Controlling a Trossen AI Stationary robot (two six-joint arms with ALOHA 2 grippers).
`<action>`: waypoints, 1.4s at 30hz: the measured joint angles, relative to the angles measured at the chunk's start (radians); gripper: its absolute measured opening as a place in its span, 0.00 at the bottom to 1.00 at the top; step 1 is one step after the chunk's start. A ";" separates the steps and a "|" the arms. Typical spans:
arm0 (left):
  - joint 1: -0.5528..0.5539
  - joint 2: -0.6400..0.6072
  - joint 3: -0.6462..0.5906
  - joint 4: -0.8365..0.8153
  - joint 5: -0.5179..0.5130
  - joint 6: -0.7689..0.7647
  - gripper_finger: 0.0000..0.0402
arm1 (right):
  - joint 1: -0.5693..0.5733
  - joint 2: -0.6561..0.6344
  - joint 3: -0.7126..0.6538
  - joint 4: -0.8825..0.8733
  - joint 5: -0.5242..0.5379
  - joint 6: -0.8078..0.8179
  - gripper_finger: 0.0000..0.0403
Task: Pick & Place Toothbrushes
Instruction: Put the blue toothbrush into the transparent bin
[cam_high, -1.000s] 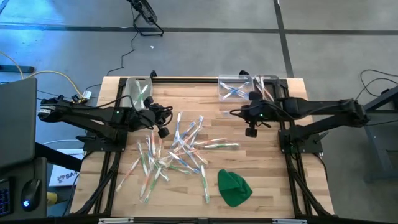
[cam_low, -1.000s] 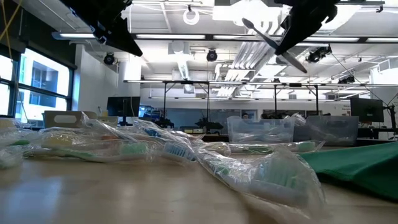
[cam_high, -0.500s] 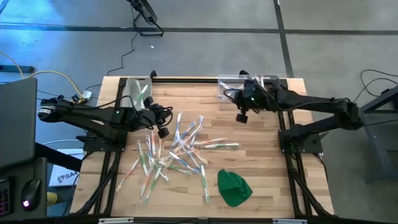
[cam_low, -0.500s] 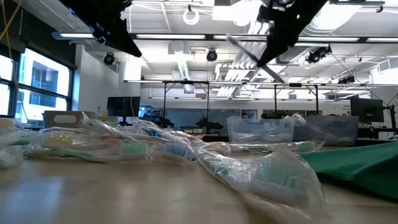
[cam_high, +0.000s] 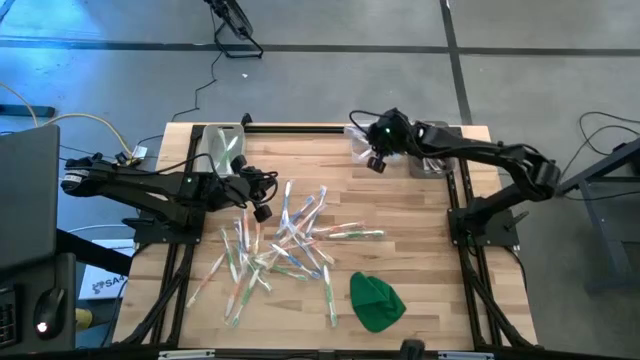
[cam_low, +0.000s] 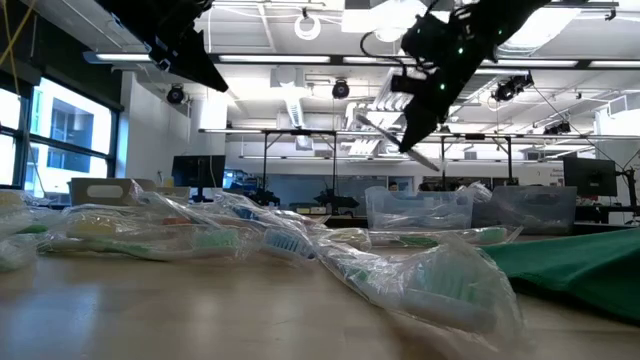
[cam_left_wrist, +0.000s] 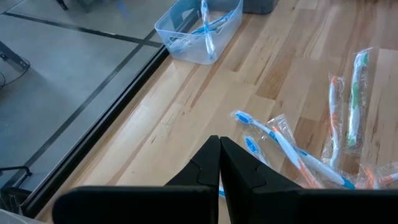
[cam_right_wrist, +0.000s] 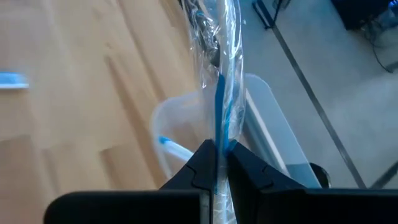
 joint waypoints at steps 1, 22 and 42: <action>0.000 0.000 0.000 0.000 0.000 0.000 0.01 | -0.018 0.015 0.000 0.008 -0.002 -0.005 0.04; 0.000 0.000 0.000 -0.007 0.000 0.000 0.01 | -0.201 0.212 0.000 0.023 -0.074 0.066 0.04; 0.000 0.000 0.000 -0.007 0.000 0.000 0.01 | -0.202 0.227 0.000 -0.027 -0.066 0.102 0.11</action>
